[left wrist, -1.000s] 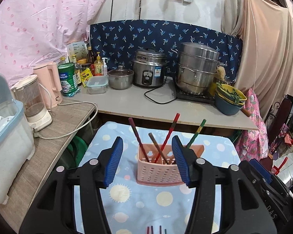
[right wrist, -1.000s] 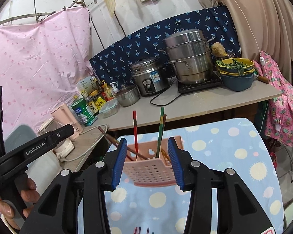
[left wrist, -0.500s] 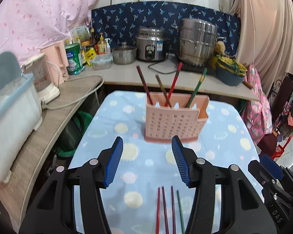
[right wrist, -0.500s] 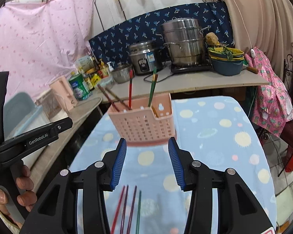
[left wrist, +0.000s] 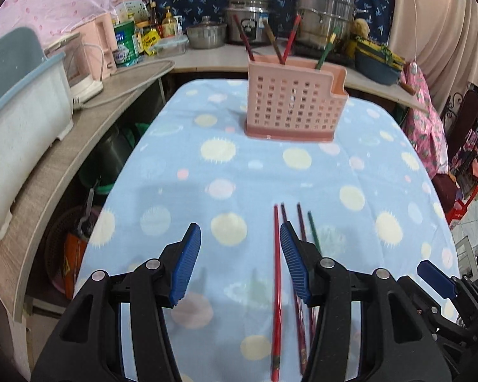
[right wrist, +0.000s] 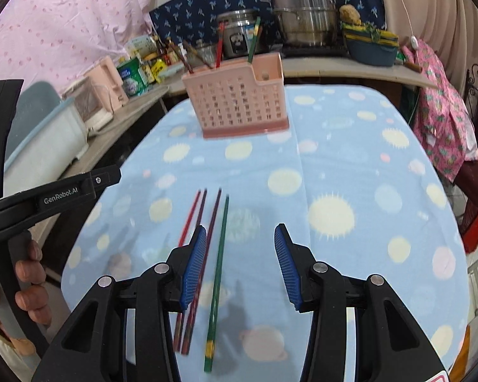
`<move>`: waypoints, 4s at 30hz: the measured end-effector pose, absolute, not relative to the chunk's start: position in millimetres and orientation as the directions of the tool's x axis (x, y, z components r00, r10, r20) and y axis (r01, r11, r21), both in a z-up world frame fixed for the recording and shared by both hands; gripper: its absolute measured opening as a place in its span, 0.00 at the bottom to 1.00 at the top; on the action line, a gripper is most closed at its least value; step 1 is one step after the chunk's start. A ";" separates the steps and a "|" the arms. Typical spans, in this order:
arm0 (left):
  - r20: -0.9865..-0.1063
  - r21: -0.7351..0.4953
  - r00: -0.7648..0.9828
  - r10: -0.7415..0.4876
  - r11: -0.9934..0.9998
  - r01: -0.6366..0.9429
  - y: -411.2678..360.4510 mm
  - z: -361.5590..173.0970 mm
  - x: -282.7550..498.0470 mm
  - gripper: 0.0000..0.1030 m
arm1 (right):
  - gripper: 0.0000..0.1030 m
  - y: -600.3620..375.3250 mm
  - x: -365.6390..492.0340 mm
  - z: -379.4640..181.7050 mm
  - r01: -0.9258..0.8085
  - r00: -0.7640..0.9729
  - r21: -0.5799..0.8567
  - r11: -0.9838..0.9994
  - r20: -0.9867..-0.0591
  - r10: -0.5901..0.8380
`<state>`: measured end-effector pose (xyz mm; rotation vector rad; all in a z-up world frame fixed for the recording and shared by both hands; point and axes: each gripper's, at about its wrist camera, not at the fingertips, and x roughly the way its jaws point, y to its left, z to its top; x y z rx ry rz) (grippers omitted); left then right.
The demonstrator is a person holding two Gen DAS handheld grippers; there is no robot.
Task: Organize utensils
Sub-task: 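Move both open tools back over the remaining chopsticks, then grasp a red chopstick with the left tool while the right tool grasps the green chopstick, then lift the red chopstick with the left tool while the right tool carries the green one to the holder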
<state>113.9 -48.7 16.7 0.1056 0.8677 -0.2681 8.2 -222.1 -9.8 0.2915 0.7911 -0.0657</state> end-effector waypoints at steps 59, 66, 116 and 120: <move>-0.894 -0.020 0.405 -0.191 0.920 0.391 -43.0 -84.4 32.1 0.59 | 0.07 -189.3 -38.2 -93.4 0.217 0.516 0.208 0.954 -0.854 0.069; -0.894 -0.005 0.411 -0.179 0.921 0.391 -43.7 -87.1 31.5 0.54 | 0.07 -188.7 -38.7 -93.7 0.219 0.517 0.211 0.953 -0.853 0.070; -0.651 -0.140 0.671 -0.354 0.925 0.352 -44.0 103.4 116.1 0.07 | 0.07 -271.8 19.3 70.7 0.188 0.829 0.272 0.944 -0.559 -0.004; -0.638 -0.146 0.685 -0.352 0.928 0.342 -53.2 113.8 140.1 0.07 | 0.07 -278.2 36.9 78.0 0.191 0.839 0.267 0.945 -0.544 -0.017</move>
